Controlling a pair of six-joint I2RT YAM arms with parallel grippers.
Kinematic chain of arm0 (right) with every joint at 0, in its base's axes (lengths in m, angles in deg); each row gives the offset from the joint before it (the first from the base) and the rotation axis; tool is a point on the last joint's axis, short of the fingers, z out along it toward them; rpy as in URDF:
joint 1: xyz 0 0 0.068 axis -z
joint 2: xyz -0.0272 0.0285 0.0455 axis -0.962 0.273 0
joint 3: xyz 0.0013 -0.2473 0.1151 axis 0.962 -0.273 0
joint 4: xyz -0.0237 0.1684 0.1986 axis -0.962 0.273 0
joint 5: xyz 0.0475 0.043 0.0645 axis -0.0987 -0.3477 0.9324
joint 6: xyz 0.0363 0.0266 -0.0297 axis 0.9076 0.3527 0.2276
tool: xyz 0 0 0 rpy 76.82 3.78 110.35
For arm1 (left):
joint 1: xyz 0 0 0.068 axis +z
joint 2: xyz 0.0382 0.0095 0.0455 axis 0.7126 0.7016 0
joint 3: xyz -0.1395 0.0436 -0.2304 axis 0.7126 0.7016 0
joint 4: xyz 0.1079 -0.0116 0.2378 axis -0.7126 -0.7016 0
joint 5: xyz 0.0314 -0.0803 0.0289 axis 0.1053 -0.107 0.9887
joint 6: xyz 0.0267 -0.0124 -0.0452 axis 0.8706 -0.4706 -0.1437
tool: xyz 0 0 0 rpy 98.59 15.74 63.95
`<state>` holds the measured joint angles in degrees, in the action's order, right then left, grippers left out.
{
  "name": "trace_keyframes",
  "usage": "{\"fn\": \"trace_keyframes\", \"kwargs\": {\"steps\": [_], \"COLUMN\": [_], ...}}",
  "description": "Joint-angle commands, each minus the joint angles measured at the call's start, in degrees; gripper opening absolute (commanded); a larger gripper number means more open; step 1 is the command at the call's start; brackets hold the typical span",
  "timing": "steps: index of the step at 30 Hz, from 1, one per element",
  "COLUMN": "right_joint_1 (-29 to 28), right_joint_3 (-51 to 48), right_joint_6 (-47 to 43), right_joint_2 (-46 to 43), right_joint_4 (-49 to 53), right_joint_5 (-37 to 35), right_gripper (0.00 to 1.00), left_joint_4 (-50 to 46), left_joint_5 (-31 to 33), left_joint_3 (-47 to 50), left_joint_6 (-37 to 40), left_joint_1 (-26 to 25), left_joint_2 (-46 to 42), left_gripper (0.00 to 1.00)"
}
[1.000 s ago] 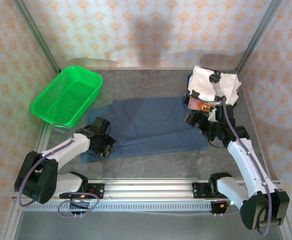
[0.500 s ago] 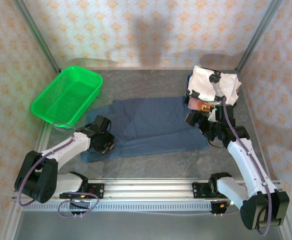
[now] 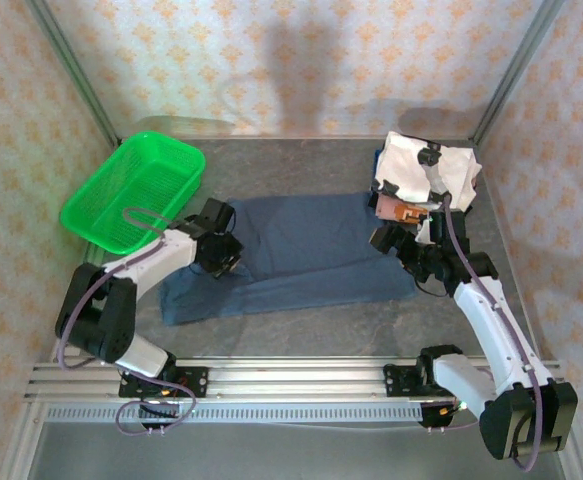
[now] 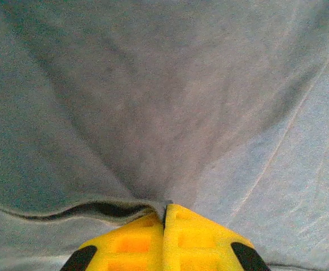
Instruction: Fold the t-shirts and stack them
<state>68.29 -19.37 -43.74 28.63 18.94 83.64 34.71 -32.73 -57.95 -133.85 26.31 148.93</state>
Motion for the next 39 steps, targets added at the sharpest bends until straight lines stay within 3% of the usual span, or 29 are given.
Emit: {"fn": "trace_keyframes", "kwargs": {"steps": [1, 15, 21, 24, 27, 34, 37, 39], "right_joint_1": [-0.3, -0.3, -0.3, -0.3, -0.3, -1.3, -3.1, -3.9], "right_joint_3": [-0.9, -2.4, -3.2, -3.7, -3.5, -3.6, -3.5, -3.0], "right_joint_6": [-0.9, -1.3, -0.9, -0.8, -1.5, -1.9, -1.2, -0.6], "right_joint_2": [-0.8, -1.2, -1.0, -0.9, 0.3, 6.4, 10.4, 13.8], "right_joint_4": [0.1, 0.7, 0.8, 1.0, 2.7, 3.1, 1.1, 0.3], "right_joint_5": [0.2, 0.4, 0.1, -0.1, -0.8, -0.6, -1.1, -3.1], "right_gripper": [0.99, 0.99, 0.99, 0.99, 0.99, 0.99, 0.99, 0.93], "left_joint_4": [-3.7, -8.3, -10.1, -12.2, -13.6, -11.7, -9.3, -6.9], "left_joint_5": [1.6, 2.1, 2.9, 5.0, 6.3, 7.1, 7.0, 7.0], "left_joint_3": [-4.2, -17.7, -21.7, -23.8, -24.3, -9.3, -1.0, 4.1], "left_joint_6": [5.1, 12.8, 13.7, 13.4, 13.3, 9.6, 7.8, 7.1], "left_joint_1": [-0.2, -0.3, -0.3, -0.1, 0.1, 1.1, 1.9, 2.6], "left_joint_2": [3.5, 15.0, 15.0, 12.3, 8.0, -5.9, -9.8, -11.4], "left_gripper": [0.00, 0.02, 0.54, 0.68, 0.74, 0.75, 0.72, 0.65]}}
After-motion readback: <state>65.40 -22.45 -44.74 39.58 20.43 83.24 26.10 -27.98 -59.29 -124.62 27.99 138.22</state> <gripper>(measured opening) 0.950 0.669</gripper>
